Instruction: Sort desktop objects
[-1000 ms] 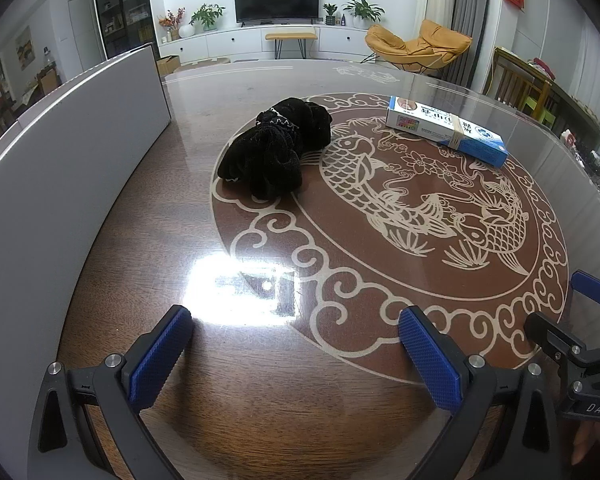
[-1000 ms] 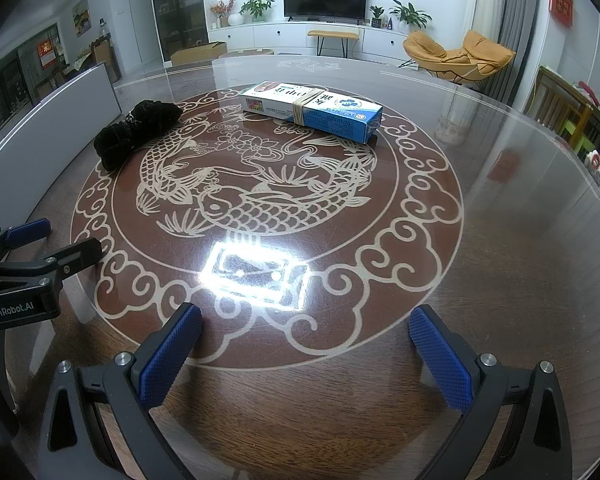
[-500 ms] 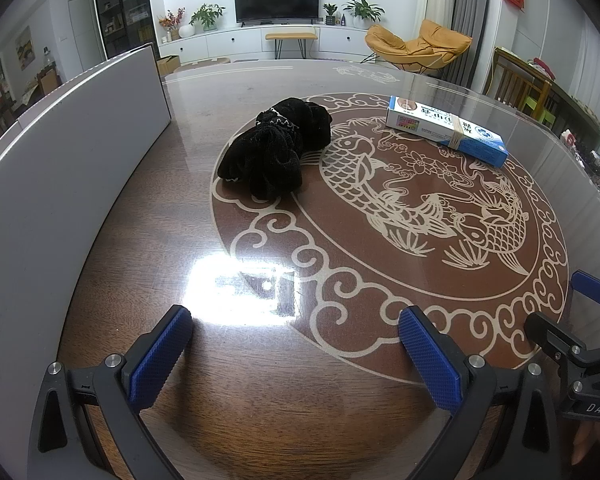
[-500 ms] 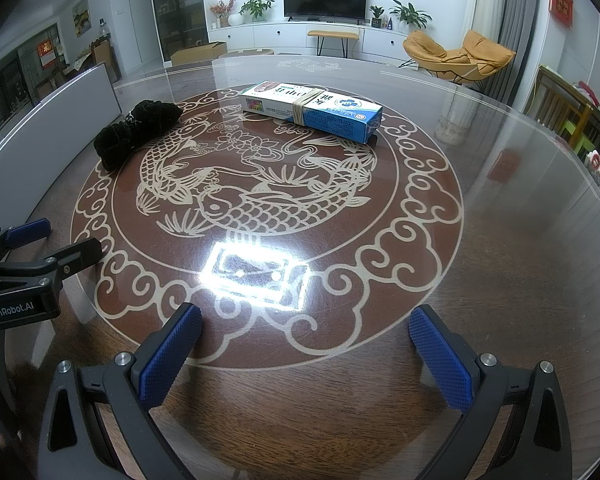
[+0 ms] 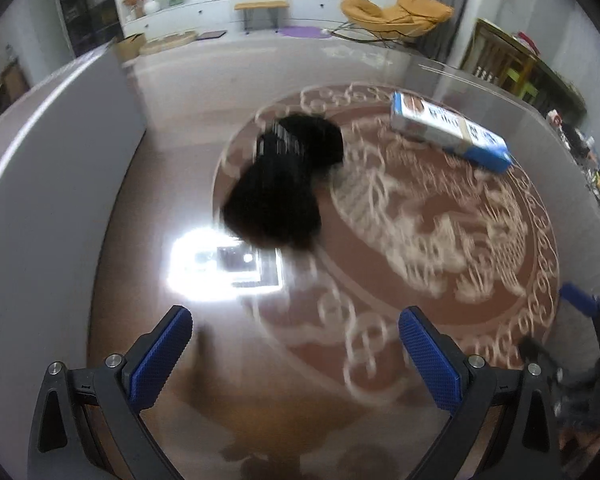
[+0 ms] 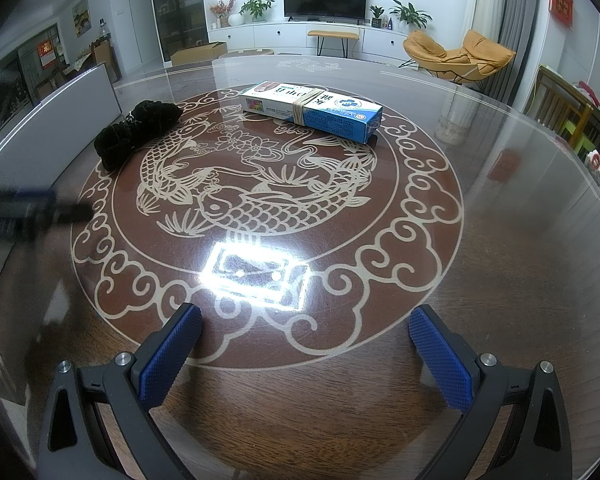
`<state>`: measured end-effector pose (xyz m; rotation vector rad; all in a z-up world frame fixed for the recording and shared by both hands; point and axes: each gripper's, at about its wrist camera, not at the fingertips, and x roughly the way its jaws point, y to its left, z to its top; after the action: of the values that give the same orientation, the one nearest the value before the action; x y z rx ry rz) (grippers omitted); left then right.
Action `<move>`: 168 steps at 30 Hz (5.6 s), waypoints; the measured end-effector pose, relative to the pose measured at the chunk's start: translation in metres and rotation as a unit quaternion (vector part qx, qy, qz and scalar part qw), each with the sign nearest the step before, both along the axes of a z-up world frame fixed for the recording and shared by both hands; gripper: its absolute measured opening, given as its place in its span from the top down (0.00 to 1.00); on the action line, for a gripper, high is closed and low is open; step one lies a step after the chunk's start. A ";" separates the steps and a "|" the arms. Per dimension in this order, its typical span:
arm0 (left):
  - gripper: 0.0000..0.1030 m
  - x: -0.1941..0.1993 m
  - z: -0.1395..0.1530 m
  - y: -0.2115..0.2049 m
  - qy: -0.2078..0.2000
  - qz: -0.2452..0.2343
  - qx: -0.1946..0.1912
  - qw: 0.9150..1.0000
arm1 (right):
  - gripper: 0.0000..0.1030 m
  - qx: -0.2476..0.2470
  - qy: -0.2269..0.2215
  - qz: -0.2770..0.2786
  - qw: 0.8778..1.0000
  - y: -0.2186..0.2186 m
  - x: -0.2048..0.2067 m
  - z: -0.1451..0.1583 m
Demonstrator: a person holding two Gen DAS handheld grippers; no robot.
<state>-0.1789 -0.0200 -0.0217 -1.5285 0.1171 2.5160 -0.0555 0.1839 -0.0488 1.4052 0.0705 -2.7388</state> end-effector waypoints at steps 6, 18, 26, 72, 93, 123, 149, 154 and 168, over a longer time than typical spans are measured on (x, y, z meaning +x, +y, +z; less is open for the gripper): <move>0.00 -0.053 -0.014 0.011 -0.023 -0.014 -0.023 0.999 | 0.00 0.000 0.000 0.000 1.000 0.000 0.000 0.000; 0.75 0.002 0.020 0.009 0.042 -0.005 -0.016 0.999 | 0.00 0.000 0.000 0.000 1.000 0.000 0.000 0.000; 0.75 0.095 0.010 -0.012 0.087 0.039 -0.011 0.995 | 0.00 -0.051 0.033 0.052 0.997 -0.009 -0.016 0.008; 0.00 0.083 -0.028 -0.005 0.061 0.035 0.001 0.997 | 0.16 -0.017 -0.112 0.165 0.980 -0.055 -0.019 0.007; 0.74 0.109 0.079 -0.059 0.124 0.072 0.048 0.989 | 0.57 -0.097 -0.033 0.196 0.975 -0.094 -0.021 0.117; 0.07 0.179 0.069 -0.261 0.139 0.380 -0.083 0.911 | 0.03 -0.077 -0.009 0.354 0.932 -0.385 -0.031 0.107; 0.07 0.217 0.096 -0.224 0.152 0.395 -0.103 0.900 | 0.01 -0.054 -0.039 0.334 0.940 -0.373 0.005 0.125; 0.07 0.222 0.096 -0.227 0.148 0.405 -0.120 0.894 | 0.01 -0.035 -0.036 0.336 0.940 -0.379 0.007 0.130; 0.07 0.232 0.105 -0.243 0.147 0.432 -0.078 0.886 | 0.01 -0.008 -0.041 0.336 0.941 -0.391 0.013 0.149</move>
<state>0.0529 -0.2631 0.0830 -1.4382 -0.4334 3.4980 -0.0421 -0.2069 0.1002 1.1968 0.4343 -2.1095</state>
